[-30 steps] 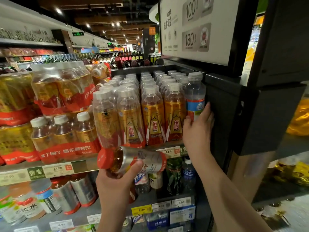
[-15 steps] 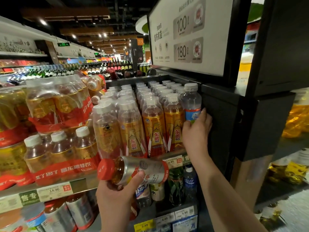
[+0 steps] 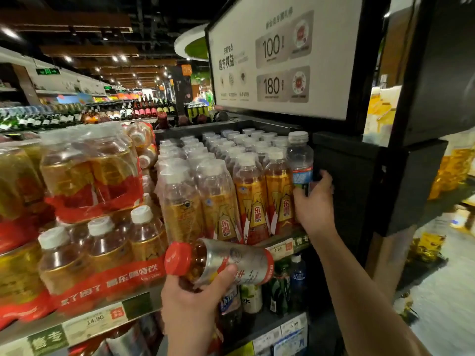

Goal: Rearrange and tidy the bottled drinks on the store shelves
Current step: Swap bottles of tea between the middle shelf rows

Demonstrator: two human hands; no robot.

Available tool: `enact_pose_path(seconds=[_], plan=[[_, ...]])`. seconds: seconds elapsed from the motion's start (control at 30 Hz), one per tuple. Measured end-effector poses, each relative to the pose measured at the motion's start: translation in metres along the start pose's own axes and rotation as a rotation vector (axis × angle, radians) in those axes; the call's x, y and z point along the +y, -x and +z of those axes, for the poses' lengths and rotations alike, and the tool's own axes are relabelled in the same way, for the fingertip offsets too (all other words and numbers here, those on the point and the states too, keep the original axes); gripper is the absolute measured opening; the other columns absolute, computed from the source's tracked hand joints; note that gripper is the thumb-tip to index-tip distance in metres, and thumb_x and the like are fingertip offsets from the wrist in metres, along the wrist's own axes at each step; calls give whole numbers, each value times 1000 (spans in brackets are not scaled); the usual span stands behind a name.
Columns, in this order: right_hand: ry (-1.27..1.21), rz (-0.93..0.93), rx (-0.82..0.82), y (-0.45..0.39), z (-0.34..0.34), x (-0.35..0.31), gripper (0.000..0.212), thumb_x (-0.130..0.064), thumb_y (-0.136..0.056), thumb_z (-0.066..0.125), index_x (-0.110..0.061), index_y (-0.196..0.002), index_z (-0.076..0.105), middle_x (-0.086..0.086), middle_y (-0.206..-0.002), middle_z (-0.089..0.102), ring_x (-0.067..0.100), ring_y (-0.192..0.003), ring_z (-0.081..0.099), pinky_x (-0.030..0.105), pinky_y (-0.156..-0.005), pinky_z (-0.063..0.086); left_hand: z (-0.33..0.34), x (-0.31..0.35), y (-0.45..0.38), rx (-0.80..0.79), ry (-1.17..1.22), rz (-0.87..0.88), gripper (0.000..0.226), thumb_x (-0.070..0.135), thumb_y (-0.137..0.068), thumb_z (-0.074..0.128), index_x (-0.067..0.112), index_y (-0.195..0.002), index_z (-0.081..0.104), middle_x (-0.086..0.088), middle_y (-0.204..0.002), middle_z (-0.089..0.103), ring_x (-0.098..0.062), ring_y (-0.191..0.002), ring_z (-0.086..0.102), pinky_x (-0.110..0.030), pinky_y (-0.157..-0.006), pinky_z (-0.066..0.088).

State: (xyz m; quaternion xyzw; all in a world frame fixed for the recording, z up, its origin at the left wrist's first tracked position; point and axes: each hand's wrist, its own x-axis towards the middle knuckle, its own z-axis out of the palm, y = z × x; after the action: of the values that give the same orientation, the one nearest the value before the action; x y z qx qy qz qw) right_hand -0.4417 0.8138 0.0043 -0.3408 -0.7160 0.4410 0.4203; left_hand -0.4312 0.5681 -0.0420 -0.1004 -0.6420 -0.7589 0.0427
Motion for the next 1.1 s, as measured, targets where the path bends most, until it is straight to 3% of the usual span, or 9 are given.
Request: enact_pose_path(seconds=[0.07, 0.13, 0.23, 0.33, 0.5, 0.73, 0.83, 0.97, 1.1], plan=[[110, -7, -1, 2, 1, -1, 63, -23, -99, 55, -15, -154, 24, 12, -150, 29, 28, -139, 37, 44, -112, 37, -3, -1, -2, -16, 23, -1, 57, 38, -36, 88, 31, -89, 67, 11, -73, 75, -20, -73, 68, -46, -80, 56], [129, -17, -2, 4, 3, -1, 54, -23, -100, 52, -15, -149, 31, 12, -146, 30, 27, -134, 41, 42, -109, 40, -6, 0, -3, -38, 37, -7, 55, 36, -39, 87, 30, -90, 67, 13, -77, 76, -18, -77, 71, -43, -81, 56], [-5, 2, -13, 7, 4, -1, 49, -20, -100, 52, -18, -145, 32, 7, -138, 46, 16, -112, 55, 34, -90, 48, -11, -1, -7, -74, 45, -6, 50, 25, -48, 91, 27, -92, 66, 19, -78, 76, -2, -73, 72, -35, -77, 54], [-75, 32, -62, 4, 1, 4, 51, -25, -100, 53, -22, -144, 27, 3, -123, 60, 14, -97, 62, 36, -81, 53, -13, 3, -9, -101, 59, 4, 47, 7, -60, 91, 31, -89, 63, 28, -74, 72, 7, -68, 68, -26, -70, 49], [36, 1, -125, -1, -3, 5, 54, -31, -98, 56, -22, -147, 35, 3, -139, 48, 20, -125, 52, 49, -105, 46, -10, 9, -7, -144, 67, 36, 51, 4, -65, 88, 38, -88, 57, 39, -72, 66, 19, -71, 63, -21, -71, 45], [104, -26, -113, -7, -2, 8, 38, -25, -99, 56, -24, -135, 43, 0, -127, 56, 18, -118, 56, 44, -99, 50, -4, 8, -5, -120, 63, 9, 46, 31, -49, 86, 38, -89, 66, 25, -84, 74, 5, -79, 70, -36, -82, 54], [81, -13, -108, -8, -1, 11, 37, -24, -100, 55, -23, -133, 41, 0, -122, 60, 18, -112, 60, 42, -93, 53, -2, 7, -3, -81, 36, 17, 48, 33, -47, 87, 57, -85, 69, 21, -88, 76, -2, -82, 72, -41, -84, 56], [80, -80, 4, -3, 1, 20, 43, -23, -97, 59, -19, -137, 42, 0, -128, 58, 18, -119, 57, 35, -95, 48, 0, 5, -3, -9, 16, -7, 51, 41, -42, 89, 54, -88, 69, 8, -91, 78, -22, -91, 74, -57, -89, 56], [45, -143, 83, 6, 3, 29, 60, -29, -95, 61, -17, -147, 34, 4, -138, 54, 21, -127, 53, 45, -103, 48, 4, 5, -1, 34, 38, 14, 61, 49, -41, 92, 54, -96, 66, 6, -101, 77, -22, -101, 71, -54, -95, 54]])
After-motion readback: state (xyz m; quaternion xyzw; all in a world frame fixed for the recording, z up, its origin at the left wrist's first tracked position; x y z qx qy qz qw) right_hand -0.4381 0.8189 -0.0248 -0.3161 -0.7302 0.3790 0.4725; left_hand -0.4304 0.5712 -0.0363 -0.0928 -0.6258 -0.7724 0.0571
